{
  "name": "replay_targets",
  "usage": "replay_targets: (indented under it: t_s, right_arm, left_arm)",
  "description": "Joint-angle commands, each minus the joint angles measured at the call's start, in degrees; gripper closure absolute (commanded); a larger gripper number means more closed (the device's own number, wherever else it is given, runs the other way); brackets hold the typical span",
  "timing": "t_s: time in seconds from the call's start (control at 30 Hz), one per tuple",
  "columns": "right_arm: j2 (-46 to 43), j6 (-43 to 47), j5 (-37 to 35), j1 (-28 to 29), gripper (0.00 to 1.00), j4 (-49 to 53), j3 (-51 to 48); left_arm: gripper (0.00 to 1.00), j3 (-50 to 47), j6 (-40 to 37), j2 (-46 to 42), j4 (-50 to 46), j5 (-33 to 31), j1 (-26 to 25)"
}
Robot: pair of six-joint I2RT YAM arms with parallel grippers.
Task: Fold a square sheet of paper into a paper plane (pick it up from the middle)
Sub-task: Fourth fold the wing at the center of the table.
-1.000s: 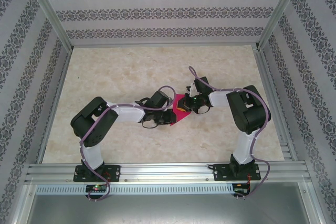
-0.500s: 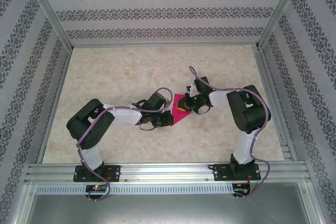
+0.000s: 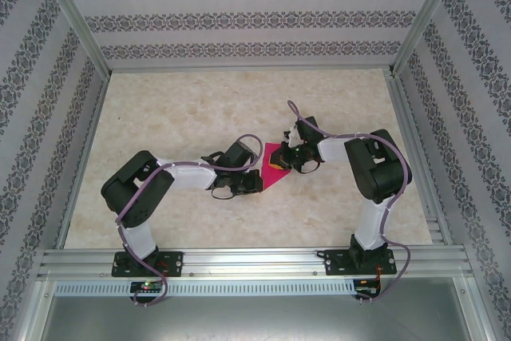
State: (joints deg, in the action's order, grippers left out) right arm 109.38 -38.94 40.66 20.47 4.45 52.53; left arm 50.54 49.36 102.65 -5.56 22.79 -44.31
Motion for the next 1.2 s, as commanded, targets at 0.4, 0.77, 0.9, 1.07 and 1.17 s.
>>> replay_targets:
  t_s: [0.4, 0.77, 0.9, 1.07, 1.17]
  right_arm:
    - [5.14, 1.06, -9.90, -1.39, 0.94, 4.49, -1.66]
    - [5.31, 1.15, -9.73, -1.31, 0.94, 4.60, -1.58]
    - [5.47, 1.43, -10.31, -1.39, 0.94, 5.78, -1.37]
    - [6.35, 2.11, -11.74, -1.46, 0.94, 8.57, -0.37]
    - [6.75, 2.02, -12.44, -1.63, 0.94, 9.06, -0.18]
  left_arm:
    - [0.90, 5.91, -4.16, -1.86, -3.64, -3.46, -1.26]
    - [0.92, 12.59, -6.37, 8.64, -2.80, -5.32, -0.42]
    - [0.92, 10.36, -6.44, 8.30, -3.84, -3.95, -0.42]
    - [0.92, 5.26, -6.15, 5.72, -4.70, -0.66, -0.90]
    - [0.93, 2.69, -5.90, 3.31, -5.61, 0.14, -1.60]
